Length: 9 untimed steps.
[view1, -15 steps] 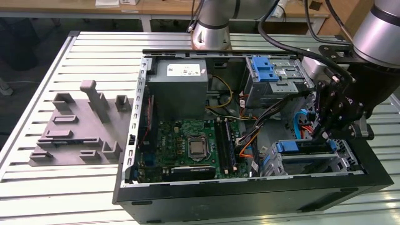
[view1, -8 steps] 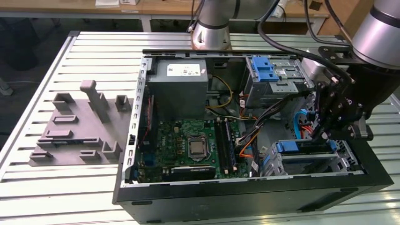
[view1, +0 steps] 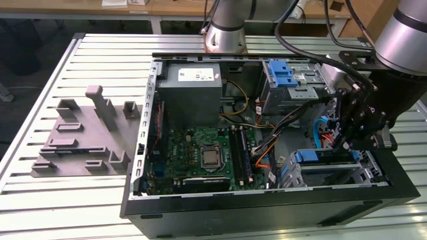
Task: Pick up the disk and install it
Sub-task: 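Insert the first disk wire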
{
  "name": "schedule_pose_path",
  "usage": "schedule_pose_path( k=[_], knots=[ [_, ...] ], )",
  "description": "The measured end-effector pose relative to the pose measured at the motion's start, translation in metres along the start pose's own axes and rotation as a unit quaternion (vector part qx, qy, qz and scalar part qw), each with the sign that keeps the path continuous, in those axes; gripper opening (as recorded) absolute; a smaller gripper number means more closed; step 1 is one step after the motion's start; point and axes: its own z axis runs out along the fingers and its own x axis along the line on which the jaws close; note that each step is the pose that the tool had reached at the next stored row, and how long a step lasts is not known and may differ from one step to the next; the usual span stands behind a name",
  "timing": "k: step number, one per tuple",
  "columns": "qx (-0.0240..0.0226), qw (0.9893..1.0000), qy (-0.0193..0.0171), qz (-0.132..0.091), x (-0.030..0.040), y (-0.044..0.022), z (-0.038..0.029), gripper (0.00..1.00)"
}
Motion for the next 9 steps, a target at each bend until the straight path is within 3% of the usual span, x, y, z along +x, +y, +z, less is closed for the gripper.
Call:
schedule_pose_path(
  k=[8,9],
  knots=[
    [-0.0001,1.0000,-0.0007,0.000,0.0000,0.0000,-0.0006,0.17],
    [-0.0001,1.0000,-0.0003,0.000,0.0002,0.0000,-0.0024,0.24]
  ],
)
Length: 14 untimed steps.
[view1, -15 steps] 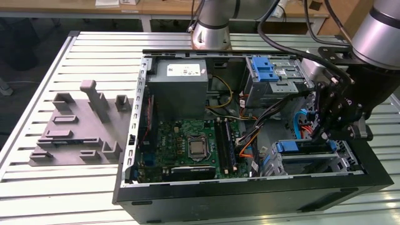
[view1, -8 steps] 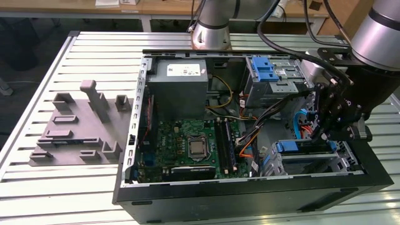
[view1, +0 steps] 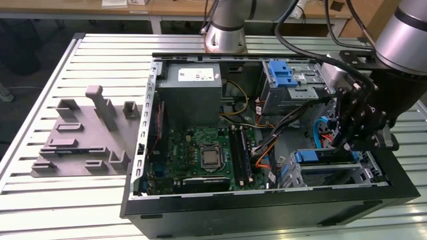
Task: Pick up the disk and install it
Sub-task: 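Insert the first disk wire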
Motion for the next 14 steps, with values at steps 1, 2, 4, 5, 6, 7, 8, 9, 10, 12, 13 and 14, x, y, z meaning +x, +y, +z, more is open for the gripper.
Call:
schedule_pose_path(
  k=[1,2,4,5,6,7,8,9,10,12,13,14],
  knots=[
    [0.0000,1.0000,0.0001,0.000,0.0002,0.0000,-0.0022,0.24],
    [0.0000,1.0000,0.0001,0.000,0.0005,-0.0001,-0.0045,0.24],
    [-0.0002,1.0000,0.0002,0.000,0.0009,-0.0001,-0.0091,0.24],
    [-0.0003,1.0000,0.0002,0.000,0.0010,-0.0001,-0.0104,0.24],
    [-0.0003,1.0000,0.0001,0.000,0.0010,-0.0001,-0.0104,0.24],
    [-0.0004,1.0000,0.0001,0.000,0.0010,-0.0001,-0.0104,0.22],
    [-0.0004,1.0000,0.0000,0.000,0.0010,-0.0001,-0.0104,0.15],
    [-0.0004,1.0000,0.0001,0.000,0.0010,-0.0001,-0.0105,0.15],
    [-0.0003,1.0000,0.0002,0.000,0.0010,-0.0001,-0.0106,0.11],
    [-0.0003,1.0000,0.0001,0.000,0.0010,-0.0001,-0.0106,0.11],
    [-0.0003,1.0000,0.0001,0.000,0.0010,-0.0001,-0.0106,0.11],
    [-0.0003,1.0000,0.0002,0.000,0.0010,-0.0001,-0.0107,0.11]
  ],
)
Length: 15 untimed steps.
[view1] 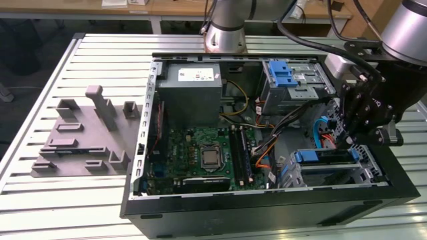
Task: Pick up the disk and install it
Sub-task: 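Insert the first disk wire, then insert the second disk wire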
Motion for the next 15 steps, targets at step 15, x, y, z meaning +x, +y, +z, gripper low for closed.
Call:
schedule_pose_path(
  k=[15],
  knots=[
    [0.0001,1.0000,0.0000,0.000,0.0003,0.0041,-0.0003,0.11]
  ],
)
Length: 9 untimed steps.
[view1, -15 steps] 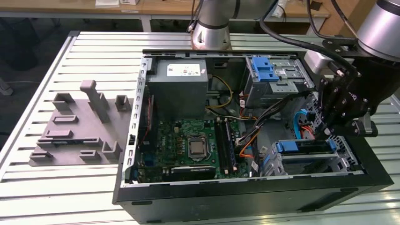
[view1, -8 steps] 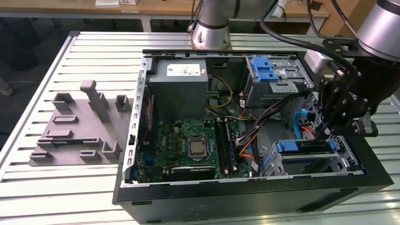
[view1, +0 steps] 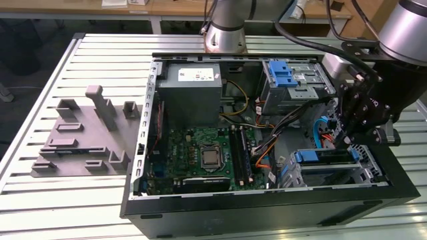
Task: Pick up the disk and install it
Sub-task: 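Insert the second disk wire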
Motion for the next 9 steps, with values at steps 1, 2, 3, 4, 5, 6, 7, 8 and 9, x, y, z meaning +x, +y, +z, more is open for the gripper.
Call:
schedule_pose_path(
  k=[1,2,3,4,5,6,7,8,9],
  knots=[
    [0.0001,1.0000,0.0000,0.000,0.0001,0.0016,0.0000,0.11],
    [0.0002,1.0000,0.0000,0.000,0.0003,0.0030,0.0000,0.11],
    [0.0003,1.0000,0.0000,0.000,0.0004,0.0040,-0.0001,0.11],
    [0.0003,1.0000,0.0001,0.000,0.0005,0.0044,-0.0007,0.11],
    [0.0004,1.0000,0.0001,0.000,0.0006,0.0045,-0.0019,0.11],
    [0.0004,1.0000,0.0001,0.000,0.0008,0.0044,-0.0042,0.11],
    [0.0004,1.0000,0.0000,0.000,0.0010,0.0044,-0.0067,0.11],
    [0.0003,1.0000,0.0000,0.000,0.0013,0.0045,-0.0090,0.11],
    [0.0003,1.0000,0.0000,0.000,0.0014,0.0045,-0.0109,0.11]
  ],
)
